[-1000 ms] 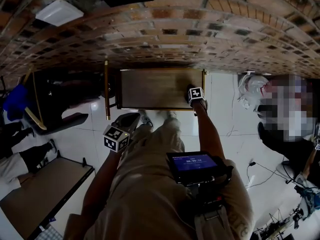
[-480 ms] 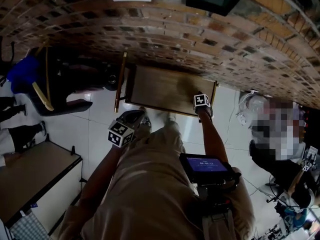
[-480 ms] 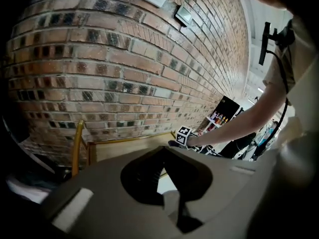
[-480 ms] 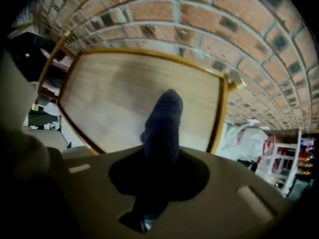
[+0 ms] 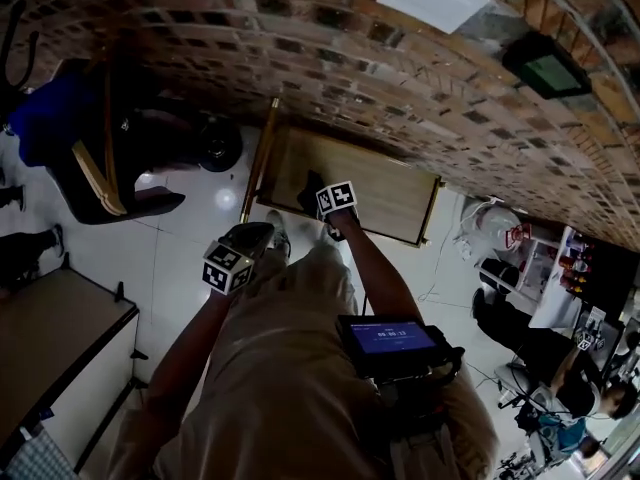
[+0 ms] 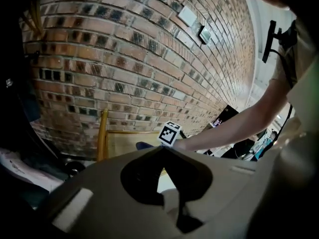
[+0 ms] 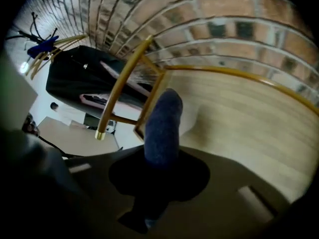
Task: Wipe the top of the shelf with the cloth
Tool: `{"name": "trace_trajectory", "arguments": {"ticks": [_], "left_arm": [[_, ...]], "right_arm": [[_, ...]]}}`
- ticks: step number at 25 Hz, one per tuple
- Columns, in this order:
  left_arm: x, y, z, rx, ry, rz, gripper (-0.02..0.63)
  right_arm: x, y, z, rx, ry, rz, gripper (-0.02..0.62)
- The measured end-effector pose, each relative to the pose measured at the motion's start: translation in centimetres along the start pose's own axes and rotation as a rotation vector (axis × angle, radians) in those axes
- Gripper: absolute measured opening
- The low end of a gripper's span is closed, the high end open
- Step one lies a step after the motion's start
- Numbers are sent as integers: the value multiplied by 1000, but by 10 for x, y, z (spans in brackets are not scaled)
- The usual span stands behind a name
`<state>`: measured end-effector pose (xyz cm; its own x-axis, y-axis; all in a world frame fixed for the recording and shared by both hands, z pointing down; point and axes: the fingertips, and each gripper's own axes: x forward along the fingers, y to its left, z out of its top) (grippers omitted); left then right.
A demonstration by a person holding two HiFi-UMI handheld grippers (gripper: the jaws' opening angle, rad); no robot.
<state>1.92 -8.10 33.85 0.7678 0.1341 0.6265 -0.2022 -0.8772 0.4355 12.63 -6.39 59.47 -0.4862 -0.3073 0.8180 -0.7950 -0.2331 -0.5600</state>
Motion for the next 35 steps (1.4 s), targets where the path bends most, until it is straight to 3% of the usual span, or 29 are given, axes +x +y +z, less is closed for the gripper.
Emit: {"name": "trace_trajectory", "arguments": {"ticks": [5, 9, 14, 20, 25, 35], "left_arm": [[-29, 29, -25, 10, 26, -14, 5], [-45, 42, -38, 19, 60, -23, 5], [-63, 59, -49, 9, 75, 10, 5], [-60, 68, -51, 33, 93, -2, 5], [-39, 48, -36, 72, 97, -27, 5], [8, -17, -19, 113, 116, -49, 5]], "right_arm": [[75, 77, 15, -61, 43, 86, 64], [115, 97, 28, -48, 59, 89, 64], [145, 81, 22, -23, 136, -30, 64], [137, 65, 14, 33, 107, -82, 64], [111, 27, -13, 115, 88, -108, 64], [36, -74, -79, 181, 77, -185, 64]]}}
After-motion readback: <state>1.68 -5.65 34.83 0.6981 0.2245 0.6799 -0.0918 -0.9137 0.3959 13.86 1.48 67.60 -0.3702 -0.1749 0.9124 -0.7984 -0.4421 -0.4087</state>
